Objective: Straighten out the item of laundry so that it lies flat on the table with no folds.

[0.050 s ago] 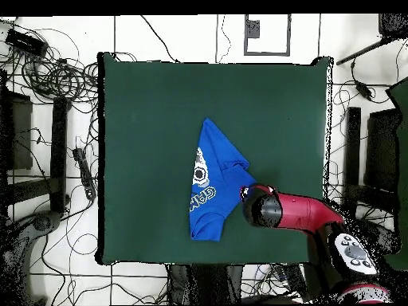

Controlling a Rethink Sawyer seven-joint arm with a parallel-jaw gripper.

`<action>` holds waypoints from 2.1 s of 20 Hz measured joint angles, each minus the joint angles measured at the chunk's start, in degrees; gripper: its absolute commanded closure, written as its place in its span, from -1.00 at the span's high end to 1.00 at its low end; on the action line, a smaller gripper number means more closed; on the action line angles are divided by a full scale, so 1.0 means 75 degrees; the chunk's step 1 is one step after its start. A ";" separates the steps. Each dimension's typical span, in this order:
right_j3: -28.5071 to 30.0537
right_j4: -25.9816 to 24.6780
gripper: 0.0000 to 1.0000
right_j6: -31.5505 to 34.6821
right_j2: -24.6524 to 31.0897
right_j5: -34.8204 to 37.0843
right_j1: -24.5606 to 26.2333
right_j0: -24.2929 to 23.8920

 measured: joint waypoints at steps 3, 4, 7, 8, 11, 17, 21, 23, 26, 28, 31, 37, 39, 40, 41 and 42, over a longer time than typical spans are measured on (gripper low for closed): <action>0.0000 0.0000 1.00 0.0000 0.0049 0.0000 0.0000 0.0069; 0.0000 0.0000 1.00 0.0000 0.0073 0.0000 0.0000 0.0095; 0.0000 0.0000 1.00 0.0000 0.0129 0.0000 0.0000 0.0172; 0.0000 0.0000 1.00 0.0000 0.0135 0.0000 0.0000 0.0189; 0.0000 0.0000 1.00 0.0000 0.0140 0.0000 0.0001 0.0238; -0.0007 0.0002 1.00 0.0000 0.0139 0.0000 0.0208 0.0262; -0.0065 0.0009 1.00 0.0000 0.0141 -0.0025 0.0385 0.0257; -0.0075 0.0006 1.00 0.0000 0.0141 -0.0022 0.0387 0.0260; -0.0076 0.0006 1.00 0.0000 0.0141 -0.0022 0.0387 0.0260; -0.0075 0.0008 1.00 0.0000 0.0143 -0.0022 0.0387 0.0254; -0.0075 0.0006 1.00 0.0000 0.0154 -0.0020 0.0387 0.0242; -0.0071 0.0008 -1.00 0.0000 0.0208 -0.0020 0.0388 0.0218; -0.0068 0.0006 -1.00 0.0000 0.0241 -0.0020 0.0386 0.0221; -0.0071 0.0003 -1.00 0.0000 0.0256 -0.0017 0.0384 0.0222; -0.0069 0.0003 -1.00 0.0000 0.0253 -0.0020 0.0384 0.0220; -0.0069 0.0003 -1.00 0.0000 0.0253 -0.0020 0.0384 0.0221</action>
